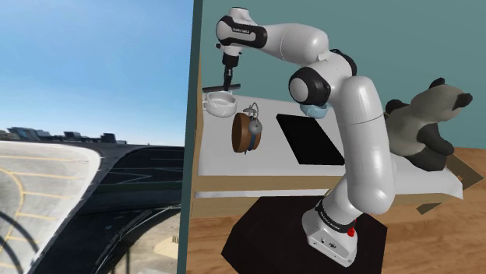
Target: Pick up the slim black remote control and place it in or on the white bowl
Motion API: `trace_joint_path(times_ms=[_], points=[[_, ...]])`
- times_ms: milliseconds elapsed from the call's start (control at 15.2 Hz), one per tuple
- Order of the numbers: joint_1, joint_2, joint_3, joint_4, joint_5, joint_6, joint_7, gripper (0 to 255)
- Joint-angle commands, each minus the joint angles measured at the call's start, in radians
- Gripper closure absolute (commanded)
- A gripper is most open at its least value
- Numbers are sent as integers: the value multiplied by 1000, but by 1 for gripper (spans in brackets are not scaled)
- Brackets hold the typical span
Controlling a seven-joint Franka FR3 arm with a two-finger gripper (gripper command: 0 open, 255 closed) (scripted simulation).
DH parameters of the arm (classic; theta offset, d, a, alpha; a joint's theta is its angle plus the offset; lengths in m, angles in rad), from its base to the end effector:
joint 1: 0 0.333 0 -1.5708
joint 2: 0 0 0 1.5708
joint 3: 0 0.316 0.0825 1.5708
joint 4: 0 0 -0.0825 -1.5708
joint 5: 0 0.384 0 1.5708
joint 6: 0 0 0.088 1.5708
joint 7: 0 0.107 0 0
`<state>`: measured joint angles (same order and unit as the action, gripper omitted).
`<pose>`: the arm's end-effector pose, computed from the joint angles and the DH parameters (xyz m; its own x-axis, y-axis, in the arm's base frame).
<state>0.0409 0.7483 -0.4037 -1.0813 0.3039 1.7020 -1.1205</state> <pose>0.7270 -0.1464 0.3974 0.7003 0.7138 -0.0100 0.7108 -0.6986 -0.0817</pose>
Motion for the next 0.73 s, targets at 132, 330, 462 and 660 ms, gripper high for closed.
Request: trace_joint_path(times_ms=[132, 330, 462, 660], points=[[8, 0, 1, -53, 3, 52, -8, 255], [10, 3, 2, -68, 4, 69, -10, 255], [10, 4, 2, -67, 4, 69, -10, 255], [10, 4, 2, -67, 5, 69, -10, 255]])
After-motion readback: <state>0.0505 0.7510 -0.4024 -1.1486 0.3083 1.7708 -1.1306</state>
